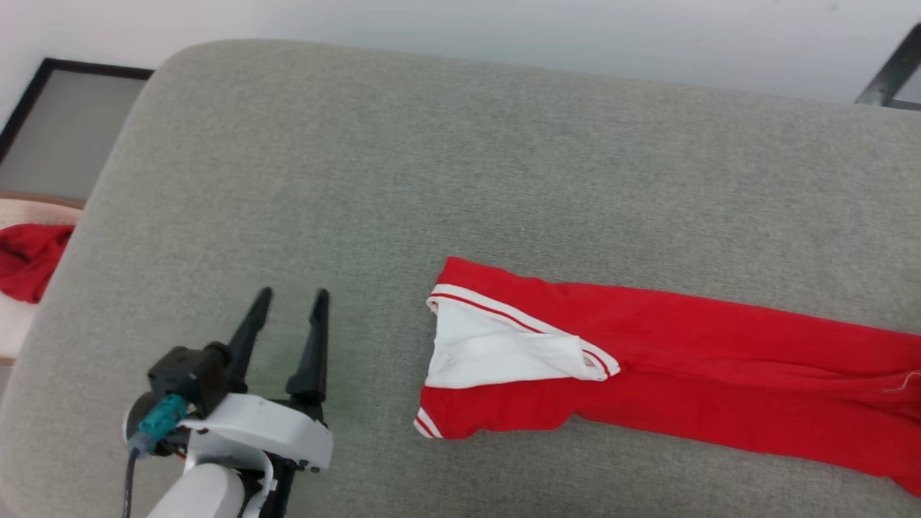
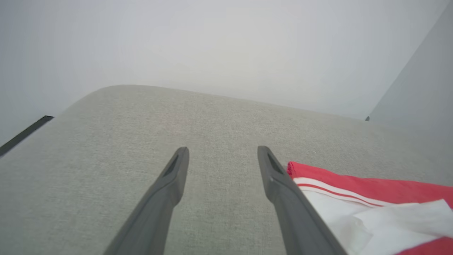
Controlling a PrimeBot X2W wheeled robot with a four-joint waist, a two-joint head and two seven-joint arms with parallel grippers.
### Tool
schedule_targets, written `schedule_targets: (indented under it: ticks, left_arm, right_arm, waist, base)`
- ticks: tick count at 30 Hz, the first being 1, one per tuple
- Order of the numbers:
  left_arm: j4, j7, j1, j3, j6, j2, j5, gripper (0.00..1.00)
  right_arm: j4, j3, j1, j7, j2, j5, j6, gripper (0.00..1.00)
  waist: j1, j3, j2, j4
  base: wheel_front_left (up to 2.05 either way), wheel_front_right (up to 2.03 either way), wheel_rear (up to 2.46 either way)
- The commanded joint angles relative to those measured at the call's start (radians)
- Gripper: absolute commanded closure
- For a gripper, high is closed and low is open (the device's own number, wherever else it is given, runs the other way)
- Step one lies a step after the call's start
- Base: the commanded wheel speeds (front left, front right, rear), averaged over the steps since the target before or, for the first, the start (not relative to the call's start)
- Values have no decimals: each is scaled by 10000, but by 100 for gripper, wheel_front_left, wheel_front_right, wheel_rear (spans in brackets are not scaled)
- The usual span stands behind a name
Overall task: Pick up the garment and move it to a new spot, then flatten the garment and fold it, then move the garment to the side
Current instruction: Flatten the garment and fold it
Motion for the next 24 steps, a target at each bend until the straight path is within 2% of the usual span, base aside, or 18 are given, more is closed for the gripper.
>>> schedule_targets:
  ticks: [1,4,9,15,16,17,18,19,20,21,24]
  left_arm:
    - [2,2,104,128,-68,-100,140,0]
    - [24,2,260,698,-307,-422,879,0]
    - [308,1,263,1035,-658,-825,2022,0]
    - [752,1,211,1410,-1121,-1333,2652,0]
    - [802,1,208,1482,-1192,-1380,2729,0]
    - [854,1,208,1571,-1266,-1439,2794,0]
    - [910,1,212,1636,-1348,-1496,2861,0]
    - [957,1,215,1696,-1397,-1540,2926,0]
    - [1000,1,216,1773,-1455,-1579,3007,0]
    - [1031,1,219,1835,-1511,-1619,3053,0]
    - [1093,1,232,2016,-1675,-1746,3213,0]
  right_arm:
    - [49,41,-90,77,54,-33,-3,0]
    - [287,135,-148,414,128,-193,-3,0]
    - [752,323,-143,696,351,-425,-4,0]
    - [1172,516,9,730,575,-542,-8,0]
    - [1201,557,13,738,592,-564,-8,3]
    - [1222,602,6,725,624,-593,-8,37]
    - [1240,641,-7,706,655,-616,-8,56]
    - [1250,682,-21,681,676,-624,-8,60]
    - [1259,728,-44,664,699,-630,-8,78]
    - [1255,773,-67,628,712,-624,-7,100]
    - [1276,835,-124,556,780,-597,-7,100]
  waist:
    - [0,-32,0,147]
    - [0,-22,0,218]
    - [0,107,0,251]
    - [0,206,0,199]
    - [0,206,0,187]
    - [0,200,0,172]
    - [0,193,0,159]
    - [0,187,0,147]
    - [0,181,0,134]
    - [0,174,0,130]
    - [0,155,0,131]
  base:
    - [0,0,0]
    - [0,0,0]
    - [0,0,0]
    - [0,0,0]
    - [0,0,0]
    - [0,0,0]
    - [0,0,0]
    - [0,0,0]
    - [0,0,0]
    - [0,0,0]
    - [0,0,0]
